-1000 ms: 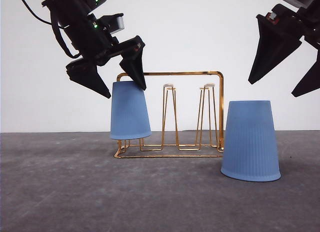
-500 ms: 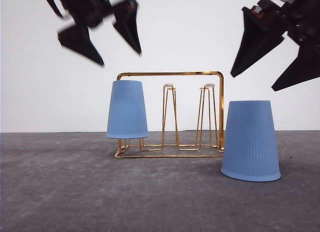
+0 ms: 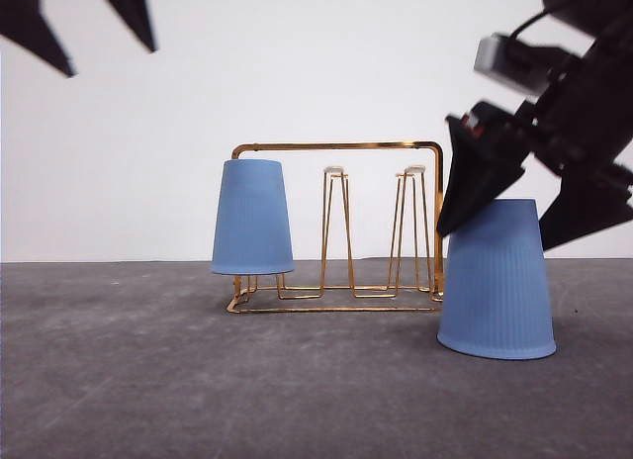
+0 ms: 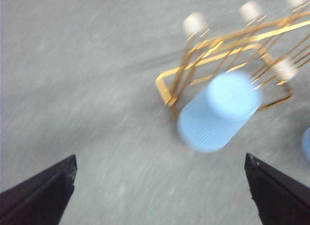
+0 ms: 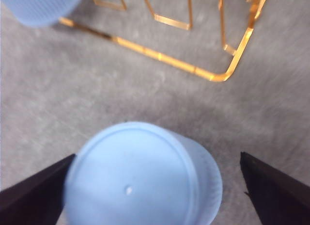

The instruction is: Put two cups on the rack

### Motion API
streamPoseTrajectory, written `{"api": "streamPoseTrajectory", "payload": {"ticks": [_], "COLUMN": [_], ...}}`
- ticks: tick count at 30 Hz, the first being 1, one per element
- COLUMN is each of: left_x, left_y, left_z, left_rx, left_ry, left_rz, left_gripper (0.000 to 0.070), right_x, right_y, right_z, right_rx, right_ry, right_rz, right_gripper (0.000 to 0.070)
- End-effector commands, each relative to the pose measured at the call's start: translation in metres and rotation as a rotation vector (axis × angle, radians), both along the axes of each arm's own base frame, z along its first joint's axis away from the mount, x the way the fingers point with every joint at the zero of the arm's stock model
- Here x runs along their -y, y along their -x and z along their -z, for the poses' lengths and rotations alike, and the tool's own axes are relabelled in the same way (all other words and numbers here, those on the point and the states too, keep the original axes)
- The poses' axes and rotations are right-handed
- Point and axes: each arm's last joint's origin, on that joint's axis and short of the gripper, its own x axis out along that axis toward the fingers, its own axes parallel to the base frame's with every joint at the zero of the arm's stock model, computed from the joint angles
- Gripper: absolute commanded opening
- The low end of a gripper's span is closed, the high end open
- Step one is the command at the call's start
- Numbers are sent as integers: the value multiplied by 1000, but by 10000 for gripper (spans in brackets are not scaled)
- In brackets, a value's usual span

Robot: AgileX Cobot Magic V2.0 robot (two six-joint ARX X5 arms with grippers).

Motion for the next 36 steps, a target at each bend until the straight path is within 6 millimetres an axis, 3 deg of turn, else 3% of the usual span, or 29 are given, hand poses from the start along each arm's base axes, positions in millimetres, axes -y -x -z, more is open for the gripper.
{"api": "streamPoseTrajectory", "payload": {"ticks": [1, 2, 5, 8, 13, 22, 26, 31, 36], "left_x": [-4, -8, -17, -22, -24, -24, -24, -24, -24], "left_y": [2, 7, 20, 33, 48, 51, 51, 51, 51], "left_z": [4, 8, 20, 34, 50, 52, 52, 52, 52], "left_rx": [-8, -15, -38, -47, -48, -53, -53, -52, -50], "left_ry": [-4, -3, 9, 20, 33, 32, 32, 33, 33], "left_rz": [-12, -26, -69, -92, -104, -104, -105, -105, -105], "left_gripper": [666, 666, 666, 666, 666, 666, 666, 666, 666], "right_x": [-4, -5, -5, -5, -6, -7, -8, -12, -21], "right_y": [-5, -5, -5, -5, -7, -11, -14, -25, -52], "right_z": [0, 0, 0, 0, -21, -123, -152, -155, -133], "right_rx": [7, 7, 8, 8, 34, 216, 329, 398, 384], "right_ry": [-8, -7, -7, -8, -6, 6, -8, -20, -11], "right_rz": [-2, -3, -5, -6, -25, -90, -99, -95, -90], "right_gripper": [680, 669, 478, 411, 390, 380, 380, 380, 380]}}
